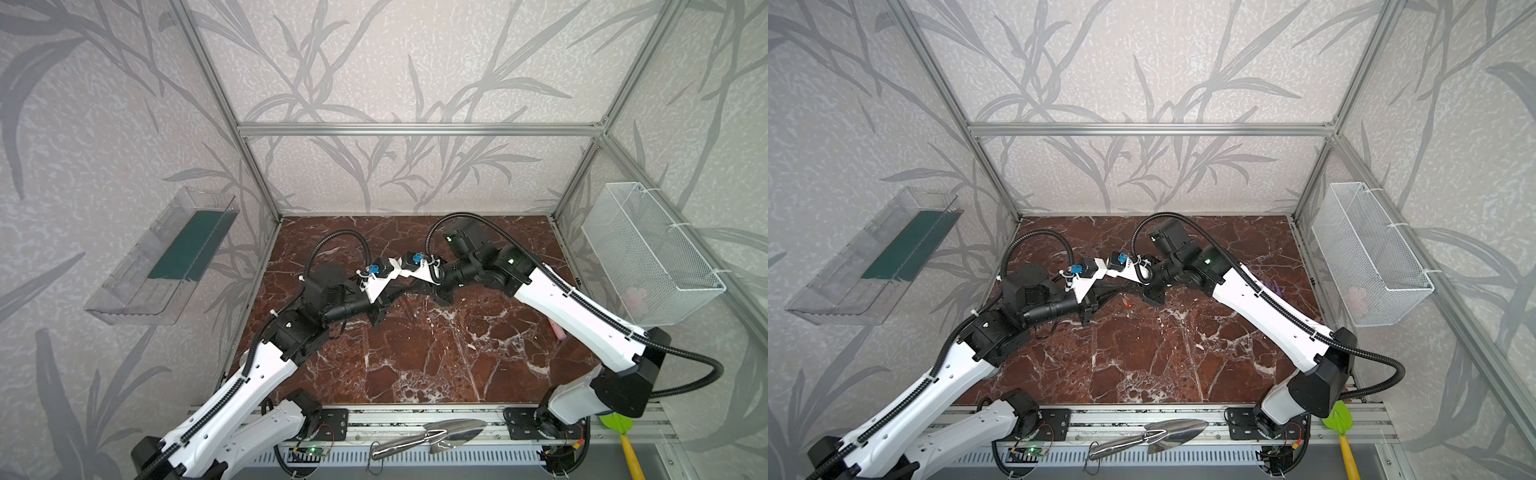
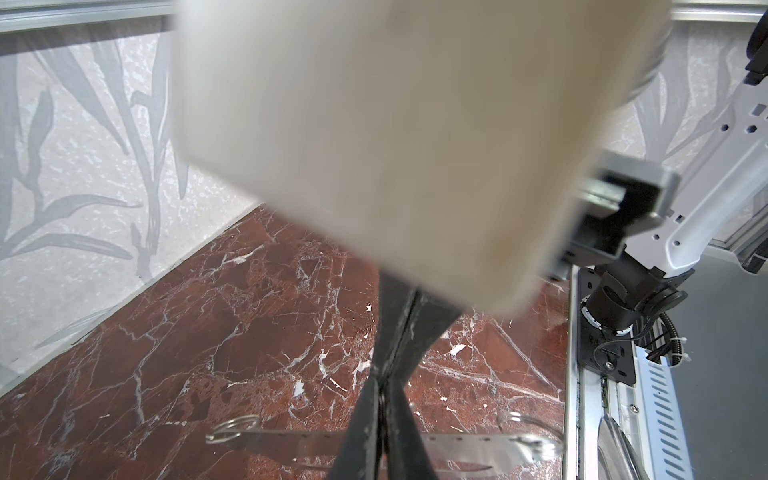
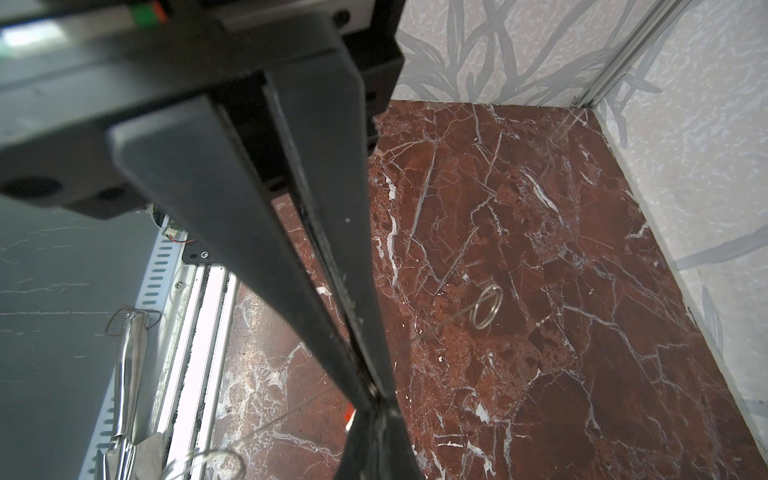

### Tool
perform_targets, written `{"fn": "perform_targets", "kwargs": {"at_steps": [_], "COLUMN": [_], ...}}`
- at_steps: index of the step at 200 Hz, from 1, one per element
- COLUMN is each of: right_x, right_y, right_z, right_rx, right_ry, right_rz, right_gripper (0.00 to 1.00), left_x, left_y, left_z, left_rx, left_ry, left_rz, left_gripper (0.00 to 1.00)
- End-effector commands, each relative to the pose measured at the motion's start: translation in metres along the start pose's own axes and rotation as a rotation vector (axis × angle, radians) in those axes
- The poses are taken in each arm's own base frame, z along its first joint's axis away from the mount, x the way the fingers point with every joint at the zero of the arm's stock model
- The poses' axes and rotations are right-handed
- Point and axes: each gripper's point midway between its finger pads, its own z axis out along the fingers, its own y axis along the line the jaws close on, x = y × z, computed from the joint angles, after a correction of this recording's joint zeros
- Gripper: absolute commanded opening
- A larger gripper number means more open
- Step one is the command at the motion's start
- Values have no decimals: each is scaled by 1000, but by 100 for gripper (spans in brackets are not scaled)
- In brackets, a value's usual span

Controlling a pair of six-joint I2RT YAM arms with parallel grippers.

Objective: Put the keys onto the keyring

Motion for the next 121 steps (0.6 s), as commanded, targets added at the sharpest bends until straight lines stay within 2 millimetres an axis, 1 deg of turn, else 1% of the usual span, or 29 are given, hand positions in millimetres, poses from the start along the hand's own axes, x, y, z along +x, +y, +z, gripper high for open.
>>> {"fn": "perform_targets", "kwargs": {"at_steps": [1, 77, 95, 112, 121], "right_x": [-21, -25, -26, -27, -27], "right_y": [6, 7, 8, 10, 12], "right_z": [-14, -25, -27, -28, -27], "right_rx": [6, 30, 31, 24, 17], "right_ry": [-84, -128, -138, -145, -150], "right_rz": [-32, -38, -38, -38, -38], "right_gripper": [0, 0, 0, 0, 0], "left_x": [-6, -3, -2, -3, -3], "left_y": [1, 4, 4, 4, 4], "left_z": [-1, 2, 3, 4, 3], "left_rx": [-6, -12, -9, -10, -10], "left_ry": [7, 28, 34, 33, 30], "left_rz": [14, 6, 2, 1, 4], "left_gripper": [9, 10, 6, 0, 0]}}
